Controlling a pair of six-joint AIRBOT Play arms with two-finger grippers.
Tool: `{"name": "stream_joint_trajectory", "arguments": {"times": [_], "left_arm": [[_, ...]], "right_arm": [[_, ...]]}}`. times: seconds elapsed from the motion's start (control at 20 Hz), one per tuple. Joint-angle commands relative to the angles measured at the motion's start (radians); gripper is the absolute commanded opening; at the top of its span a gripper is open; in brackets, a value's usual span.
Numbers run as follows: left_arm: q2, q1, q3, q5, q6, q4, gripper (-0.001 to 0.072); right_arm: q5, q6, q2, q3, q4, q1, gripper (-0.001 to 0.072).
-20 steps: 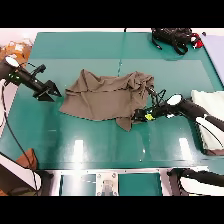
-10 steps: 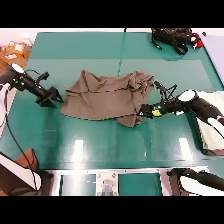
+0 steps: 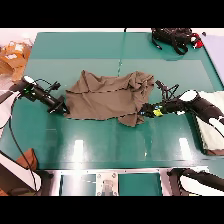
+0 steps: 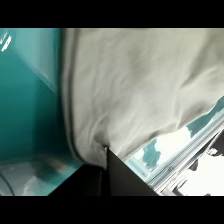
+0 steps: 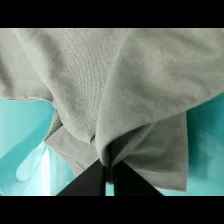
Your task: Fold the shirts.
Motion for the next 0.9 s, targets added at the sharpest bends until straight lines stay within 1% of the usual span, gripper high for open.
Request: {"name": "stream_joint_trajectory", "arguments": {"times": [0.0, 0.05, 0.1, 0.15, 0.2, 0.25, 0.3, 0.35, 0.4, 0.45, 0.5, 0.55, 0.65, 0.75, 0.85], "left_arm": [[0.005, -0.002, 0.028, -0.053, 0.014, 0.012, 0.0020], [0.005, -0.002, 0.041, -0.061, 0.014, 0.013, 0.0020], [0.005, -0.002, 0.047, -0.065, 0.012, 0.013, 0.0020], [0.005, -0.002, 0.047, -0.066, 0.012, 0.014, 0.0020], [0.005, -0.002, 0.047, -0.066, 0.012, 0.019, 0.0020], [0.005, -0.002, 0.047, -0.066, 0.012, 0.022, 0.0020], [0.005, -0.002, 0.047, -0.067, 0.013, 0.022, 0.0020], [0.005, -0.002, 0.047, -0.073, 0.015, 0.023, 0.0020], [0.005, -0.002, 0.047, -0.082, 0.016, 0.027, 0.0020], [0.005, -0.002, 0.047, -0.090, 0.016, 0.034, 0.0020], [0.005, -0.002, 0.047, -0.095, 0.016, 0.041, 0.0020], [0.005, -0.002, 0.047, -0.095, 0.016, 0.046, 0.0020], [0.005, -0.002, 0.047, -0.095, 0.017, 0.049, 0.0020], [0.005, -0.002, 0.047, -0.095, 0.020, 0.066, 0.0020], [0.005, -0.002, 0.047, -0.093, 0.020, 0.070, 0.0020]], "right_arm": [[-0.016, 0.000, 0.000, -0.002, 0.000, 0.000, 0.0115], [-0.021, 0.001, 0.000, -0.002, 0.000, 0.000, 0.0134], [-0.027, 0.005, 0.000, -0.002, 0.000, 0.000, 0.0137], [-0.033, 0.006, -0.001, -0.002, 0.000, 0.000, 0.0187], [-0.037, 0.019, -0.005, -0.002, 0.000, 0.000, 0.0221], [-0.037, 0.023, -0.011, -0.003, 0.000, 0.000, 0.0220], [-0.037, 0.024, -0.014, -0.006, 0.000, 0.000, 0.0209], [-0.037, 0.027, -0.016, -0.011, 0.000, 0.000, 0.0123], [-0.035, 0.027, -0.016, -0.014, 0.000, 0.000, 0.0085], [-0.031, 0.030, -0.016, -0.015, 0.000, 0.000, 0.0118], [-0.027, 0.039, -0.016, -0.016, 0.000, 0.000, 0.0239], [-0.027, 0.039, -0.016, -0.017, -0.001, 0.000, 0.0274], [-0.018, 0.059, -0.016, -0.019, -0.008, 0.000, 0.0275], [0.003, 0.097, -0.016, -0.019, -0.044, 0.001, 0.0314], [0.003, 0.126, -0.016, -0.025, -0.072, 0.002, 0.0314]]}}
